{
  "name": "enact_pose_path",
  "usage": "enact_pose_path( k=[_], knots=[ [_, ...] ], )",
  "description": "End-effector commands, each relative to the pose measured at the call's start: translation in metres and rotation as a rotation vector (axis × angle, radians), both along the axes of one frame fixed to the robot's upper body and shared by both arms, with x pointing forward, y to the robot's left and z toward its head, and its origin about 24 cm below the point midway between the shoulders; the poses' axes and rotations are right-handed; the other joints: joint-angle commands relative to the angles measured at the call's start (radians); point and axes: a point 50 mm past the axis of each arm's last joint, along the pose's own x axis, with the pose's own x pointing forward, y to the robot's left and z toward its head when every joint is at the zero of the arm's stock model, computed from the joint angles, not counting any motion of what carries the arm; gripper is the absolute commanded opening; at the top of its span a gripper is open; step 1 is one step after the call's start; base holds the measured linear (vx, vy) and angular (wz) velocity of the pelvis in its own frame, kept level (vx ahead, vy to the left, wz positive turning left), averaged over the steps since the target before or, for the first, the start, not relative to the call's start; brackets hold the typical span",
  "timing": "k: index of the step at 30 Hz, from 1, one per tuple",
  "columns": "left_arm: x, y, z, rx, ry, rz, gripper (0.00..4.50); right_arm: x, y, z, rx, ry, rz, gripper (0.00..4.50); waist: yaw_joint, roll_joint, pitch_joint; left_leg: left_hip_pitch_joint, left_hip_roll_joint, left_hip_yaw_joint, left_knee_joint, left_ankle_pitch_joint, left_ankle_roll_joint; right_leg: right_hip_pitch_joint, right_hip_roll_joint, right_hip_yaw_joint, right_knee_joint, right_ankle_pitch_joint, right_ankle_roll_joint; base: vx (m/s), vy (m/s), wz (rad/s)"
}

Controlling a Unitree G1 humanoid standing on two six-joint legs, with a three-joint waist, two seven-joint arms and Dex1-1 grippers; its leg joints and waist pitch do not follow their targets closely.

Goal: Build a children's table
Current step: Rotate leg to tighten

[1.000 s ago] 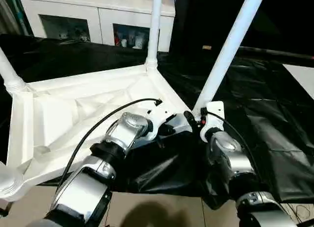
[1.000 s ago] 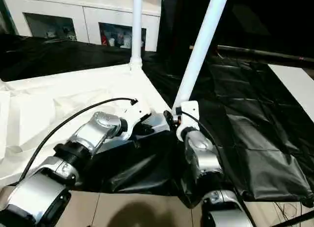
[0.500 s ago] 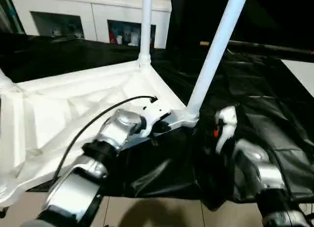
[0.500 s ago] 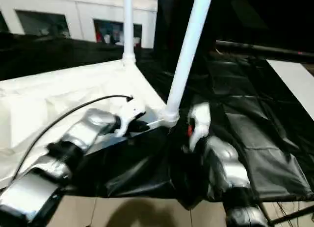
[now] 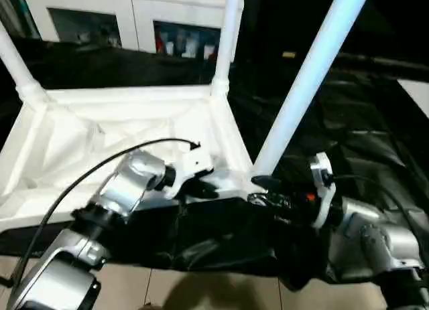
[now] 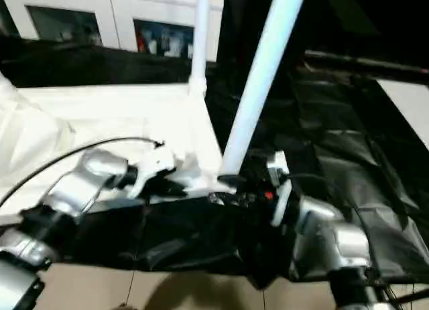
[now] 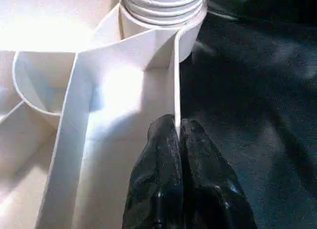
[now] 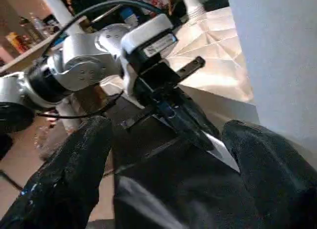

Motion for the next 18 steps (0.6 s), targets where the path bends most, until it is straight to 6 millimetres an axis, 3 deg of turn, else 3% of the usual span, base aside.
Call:
enact_pose_path(
  k=[1,8,12,18],
  knots=[
    [-0.015,0.003,-0.023,0.066,0.127,-0.035,0.0,0.0,-0.004,0.007,0.004,-0.016,-0.002,3.99,0.001,0.004,-0.042,0.001,0.017,0.005,-0.057,-0.12,0.054,0.055,-0.055,0.052,-0.068,-0.064,-0.218,0.0,0.0,0.0],
    [-0.019,0.004,-0.019,0.063,0.135,-0.039,0.0,-0.002,-0.007,0.011,0.01,-0.001,0.009,3.99,-0.003,0.005,-0.047,0.0,0.014,0.005,-0.051,-0.075,0.061,0.058,-0.052,0.05,-0.058,0.02,-0.235,0.0,0.0,0.0],
    [-0.02,0.005,-0.019,0.064,0.135,-0.038,0.0,-0.002,-0.008,0.011,-0.003,-0.004,0.003,3.99,-0.004,0.003,-0.047,0.0,0.014,0.006,-0.05,-0.082,0.062,0.058,-0.052,0.05,-0.06,0.004,-0.237,0.0,0.0,0.0],
    [-0.02,0.004,-0.018,0.057,0.123,-0.033,0.0,0.005,-0.005,0.0,-0.189,-0.094,-0.059,3.99,-0.007,0.003,-0.045,-0.001,0.013,0.006,-0.051,-0.097,0.047,0.056,-0.053,0.05,-0.062,-0.039,-0.22,0.0,0.0,0.0]
  ],
)
